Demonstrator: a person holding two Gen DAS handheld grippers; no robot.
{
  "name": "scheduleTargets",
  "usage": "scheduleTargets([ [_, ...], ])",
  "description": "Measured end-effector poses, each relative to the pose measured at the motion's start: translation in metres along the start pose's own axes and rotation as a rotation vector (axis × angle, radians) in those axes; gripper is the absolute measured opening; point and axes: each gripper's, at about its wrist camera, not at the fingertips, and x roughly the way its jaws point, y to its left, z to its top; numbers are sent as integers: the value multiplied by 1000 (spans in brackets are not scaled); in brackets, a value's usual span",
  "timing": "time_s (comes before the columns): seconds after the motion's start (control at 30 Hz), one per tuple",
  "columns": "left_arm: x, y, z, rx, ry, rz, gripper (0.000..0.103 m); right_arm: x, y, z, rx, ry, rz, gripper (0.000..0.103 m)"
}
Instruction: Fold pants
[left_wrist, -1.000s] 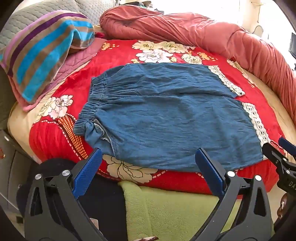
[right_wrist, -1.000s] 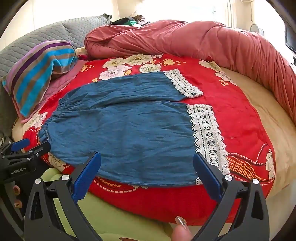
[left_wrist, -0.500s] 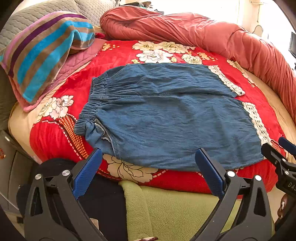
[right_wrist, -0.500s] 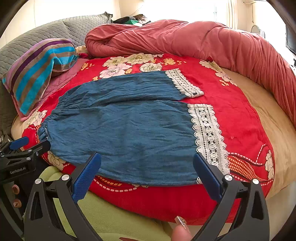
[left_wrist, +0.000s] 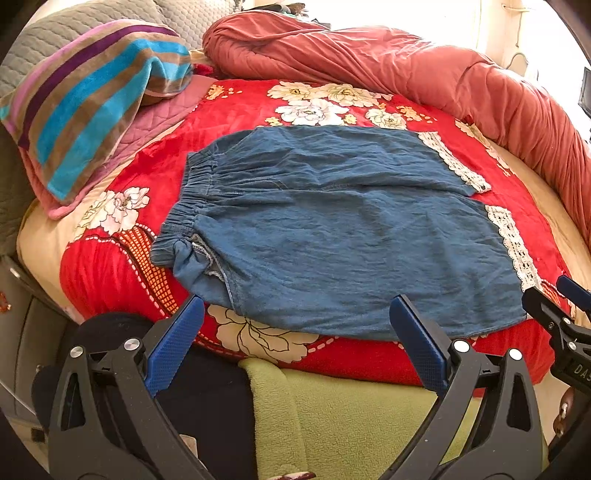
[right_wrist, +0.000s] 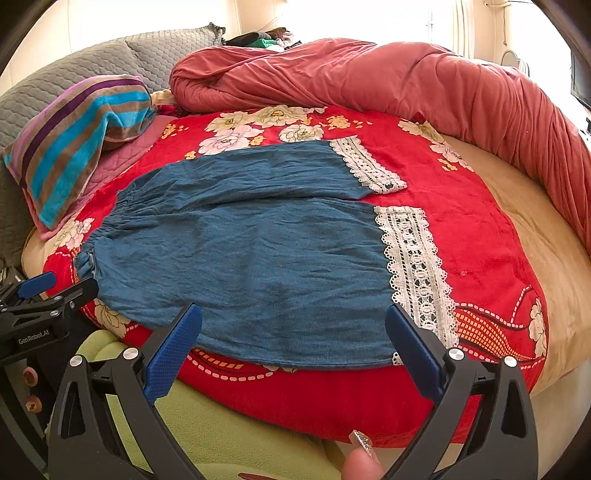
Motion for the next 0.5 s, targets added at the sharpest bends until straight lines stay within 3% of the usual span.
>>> scheduleTargets([
  [0.5,6,2,-2,-9,15,-6,95,7,4,1,-13,24,-4,99],
])
